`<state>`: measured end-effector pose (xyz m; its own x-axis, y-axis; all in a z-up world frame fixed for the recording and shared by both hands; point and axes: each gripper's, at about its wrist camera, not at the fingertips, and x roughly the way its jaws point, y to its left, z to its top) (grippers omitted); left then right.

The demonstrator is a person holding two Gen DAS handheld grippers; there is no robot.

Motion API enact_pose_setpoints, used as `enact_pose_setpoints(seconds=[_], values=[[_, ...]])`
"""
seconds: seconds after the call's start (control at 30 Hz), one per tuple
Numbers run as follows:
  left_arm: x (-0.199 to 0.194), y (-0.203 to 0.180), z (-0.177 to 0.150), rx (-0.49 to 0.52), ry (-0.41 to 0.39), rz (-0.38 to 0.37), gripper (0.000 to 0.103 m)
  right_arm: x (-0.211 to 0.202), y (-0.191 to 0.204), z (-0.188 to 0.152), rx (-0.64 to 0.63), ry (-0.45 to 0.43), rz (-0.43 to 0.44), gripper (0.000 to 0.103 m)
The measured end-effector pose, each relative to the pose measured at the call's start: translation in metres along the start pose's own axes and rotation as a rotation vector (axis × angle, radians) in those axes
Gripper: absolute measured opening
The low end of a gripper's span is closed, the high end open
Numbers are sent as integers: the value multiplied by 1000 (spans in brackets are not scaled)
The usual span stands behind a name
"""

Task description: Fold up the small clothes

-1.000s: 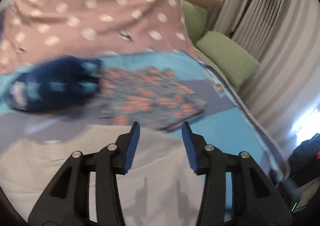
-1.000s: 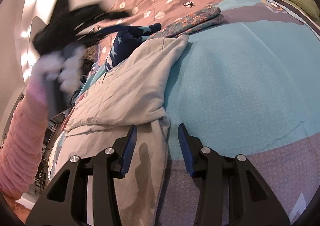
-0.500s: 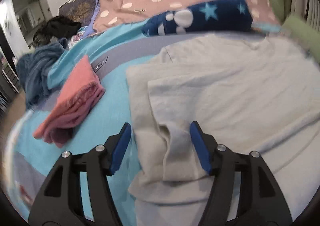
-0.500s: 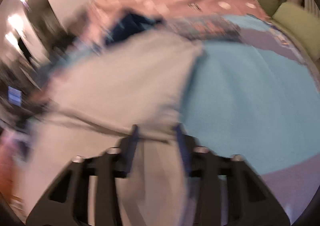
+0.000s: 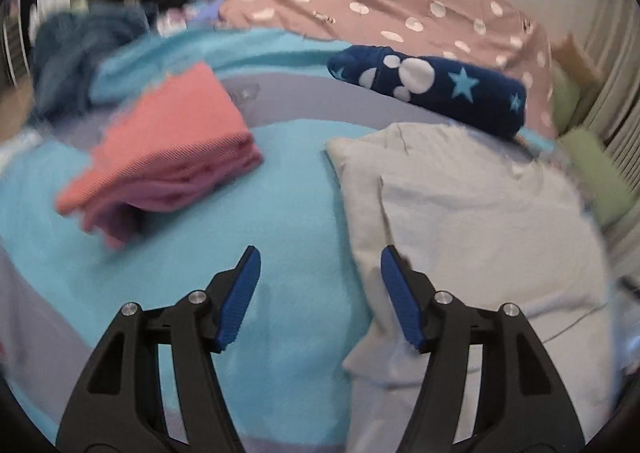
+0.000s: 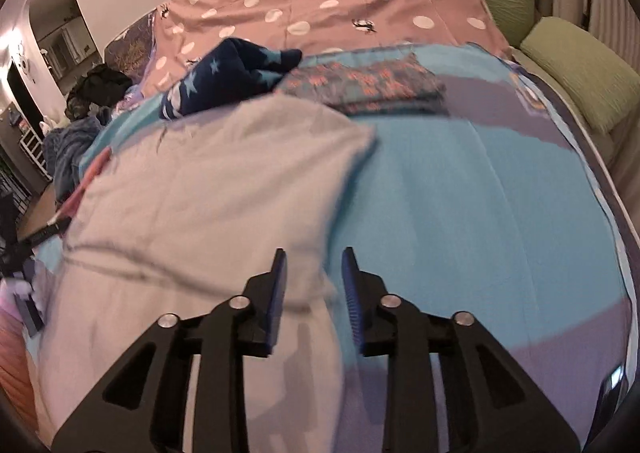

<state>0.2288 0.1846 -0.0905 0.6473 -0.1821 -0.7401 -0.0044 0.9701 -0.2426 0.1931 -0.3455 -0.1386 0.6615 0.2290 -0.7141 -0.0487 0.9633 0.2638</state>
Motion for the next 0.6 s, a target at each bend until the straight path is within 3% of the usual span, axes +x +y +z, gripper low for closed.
enact_pose_setpoints(seconds=[0.13, 0.3, 0.33, 0.37, 0.4, 0.43, 0.47, 0.53, 0.57, 0.6], values=[[24, 4, 22, -70, 33, -162, 63, 41, -30, 36, 147, 58, -12, 40], [64, -6, 50, -86, 64, -217, 59, 79, -68, 58, 282, 57, 94, 61], [69, -8, 55, -85, 62, -226, 49, 83, -70, 60, 292, 51, 115, 62], [75, -9, 59, -87, 70, -247, 13, 87, -69, 64, 291, 32, 137, 63], [81, -10, 62, -105, 85, -265, 5, 88, -65, 66, 277, 27, 156, 44], [81, -10, 63, -112, 75, -263, 5, 91, -58, 70, 254, 41, 186, 12], [78, -12, 64, -111, 47, -254, 5, 89, -53, 73, 250, 29, 153, 3], [65, -13, 65, -96, -35, -244, 5, 77, -46, 78, 219, -37, 138, 3], [65, -13, 65, -81, -48, -225, 5, 80, -43, 80, 198, -29, 92, 3], [75, -14, 62, -54, -12, -180, 5, 86, -44, 79, 195, -2, 67, 3]])
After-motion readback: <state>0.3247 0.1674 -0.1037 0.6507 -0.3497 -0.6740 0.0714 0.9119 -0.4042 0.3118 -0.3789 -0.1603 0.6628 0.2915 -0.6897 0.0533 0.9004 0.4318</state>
